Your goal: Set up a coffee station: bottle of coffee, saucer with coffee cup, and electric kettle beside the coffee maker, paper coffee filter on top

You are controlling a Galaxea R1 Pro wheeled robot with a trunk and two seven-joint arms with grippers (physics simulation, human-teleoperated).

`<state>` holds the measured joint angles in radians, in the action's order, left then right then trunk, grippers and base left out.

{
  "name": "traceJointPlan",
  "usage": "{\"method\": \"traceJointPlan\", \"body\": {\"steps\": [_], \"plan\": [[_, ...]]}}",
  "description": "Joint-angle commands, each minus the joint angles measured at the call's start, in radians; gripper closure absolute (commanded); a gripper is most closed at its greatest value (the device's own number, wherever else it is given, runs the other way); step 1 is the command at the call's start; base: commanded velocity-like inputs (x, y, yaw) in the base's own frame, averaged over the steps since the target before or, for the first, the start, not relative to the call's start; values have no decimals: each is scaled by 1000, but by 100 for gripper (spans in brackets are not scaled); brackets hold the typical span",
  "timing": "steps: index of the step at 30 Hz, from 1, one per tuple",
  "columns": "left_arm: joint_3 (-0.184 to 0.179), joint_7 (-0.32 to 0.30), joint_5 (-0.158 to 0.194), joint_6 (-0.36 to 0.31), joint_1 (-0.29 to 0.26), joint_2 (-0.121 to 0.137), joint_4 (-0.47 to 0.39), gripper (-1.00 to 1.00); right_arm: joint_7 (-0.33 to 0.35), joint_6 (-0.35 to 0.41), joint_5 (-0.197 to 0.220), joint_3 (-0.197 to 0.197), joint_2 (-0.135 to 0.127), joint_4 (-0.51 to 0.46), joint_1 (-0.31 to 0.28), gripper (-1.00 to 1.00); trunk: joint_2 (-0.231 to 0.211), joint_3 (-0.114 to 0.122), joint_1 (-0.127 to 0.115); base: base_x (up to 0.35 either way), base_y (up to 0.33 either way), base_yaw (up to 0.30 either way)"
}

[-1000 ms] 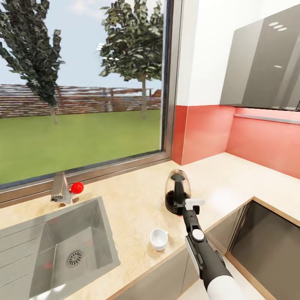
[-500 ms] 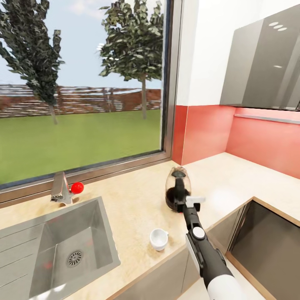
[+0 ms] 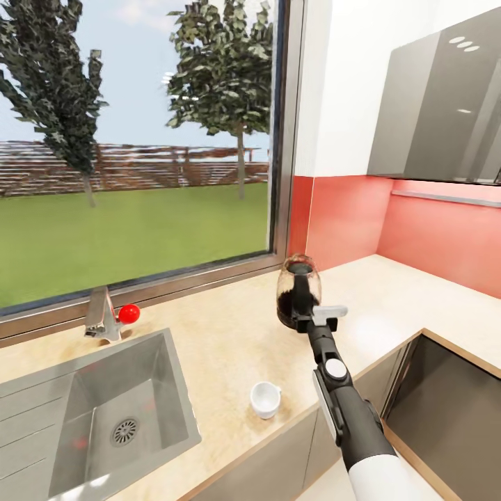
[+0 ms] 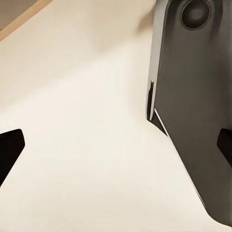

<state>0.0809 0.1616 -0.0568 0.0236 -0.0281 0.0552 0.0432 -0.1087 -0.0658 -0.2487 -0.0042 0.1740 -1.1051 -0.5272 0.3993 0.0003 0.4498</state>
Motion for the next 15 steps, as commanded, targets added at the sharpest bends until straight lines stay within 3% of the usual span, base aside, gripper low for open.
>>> {"method": "traceJointPlan", "body": {"steps": [1,5,13,15], "plan": [[8,3,-6,2,-1,0,3,-100,-3,-1,-11,0,0,0,0,100,1,0,0,0,0,0],[8,3,-6,2,-1,0,3,-100,47,3,-12,21,0,-3,0,100,1,0,0,0,0,0],[8,3,-6,2,-1,0,3,-100,53,4,-12,26,0,-4,0,100,1,0,0,0,0,0],[9,3,-6,2,-1,0,3,-100,54,3,-12,26,0,-4,1,100,1,0,0,0,0,169]]}}
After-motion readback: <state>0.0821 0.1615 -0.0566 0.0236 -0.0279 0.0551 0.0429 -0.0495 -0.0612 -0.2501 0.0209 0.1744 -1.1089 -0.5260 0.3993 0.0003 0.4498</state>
